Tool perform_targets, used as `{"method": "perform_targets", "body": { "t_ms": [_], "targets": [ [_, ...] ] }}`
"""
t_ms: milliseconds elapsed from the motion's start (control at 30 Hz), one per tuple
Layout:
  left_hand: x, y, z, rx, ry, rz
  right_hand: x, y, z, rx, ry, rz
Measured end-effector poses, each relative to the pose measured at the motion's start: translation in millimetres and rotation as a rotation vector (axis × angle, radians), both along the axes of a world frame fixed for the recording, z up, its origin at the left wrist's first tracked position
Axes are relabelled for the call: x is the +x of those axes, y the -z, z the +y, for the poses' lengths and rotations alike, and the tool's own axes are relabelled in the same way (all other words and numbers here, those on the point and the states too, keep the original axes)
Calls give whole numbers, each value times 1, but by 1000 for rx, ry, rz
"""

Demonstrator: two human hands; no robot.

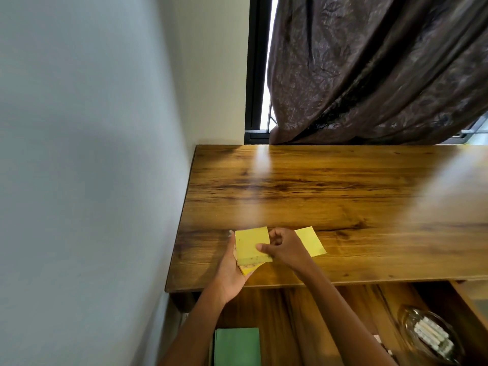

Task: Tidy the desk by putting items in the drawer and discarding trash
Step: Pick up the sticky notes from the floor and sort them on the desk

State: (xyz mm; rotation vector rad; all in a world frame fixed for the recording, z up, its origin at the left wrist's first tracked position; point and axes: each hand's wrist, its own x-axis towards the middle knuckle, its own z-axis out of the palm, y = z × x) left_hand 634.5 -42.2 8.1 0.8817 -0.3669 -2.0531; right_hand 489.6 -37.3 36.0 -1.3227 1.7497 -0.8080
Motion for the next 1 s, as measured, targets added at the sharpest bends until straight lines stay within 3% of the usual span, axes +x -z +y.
{"method": "perform_targets", "body": {
  "t_ms": [300, 800, 900, 1000],
  "targets": [
    [-3, -4, 1, 52, -9, -125, 12, 9, 9, -130, -47, 223],
    [-2, -10, 4, -18, 36, -123, 7, 22, 6, -322, 88, 285],
    [-2, -10, 4, -4, 33, -113, -10, 24, 7, -153, 255, 503],
    [0, -8, 4, 12, 39, -99, -25, 29, 13, 106, 274, 676]
  ]
}}
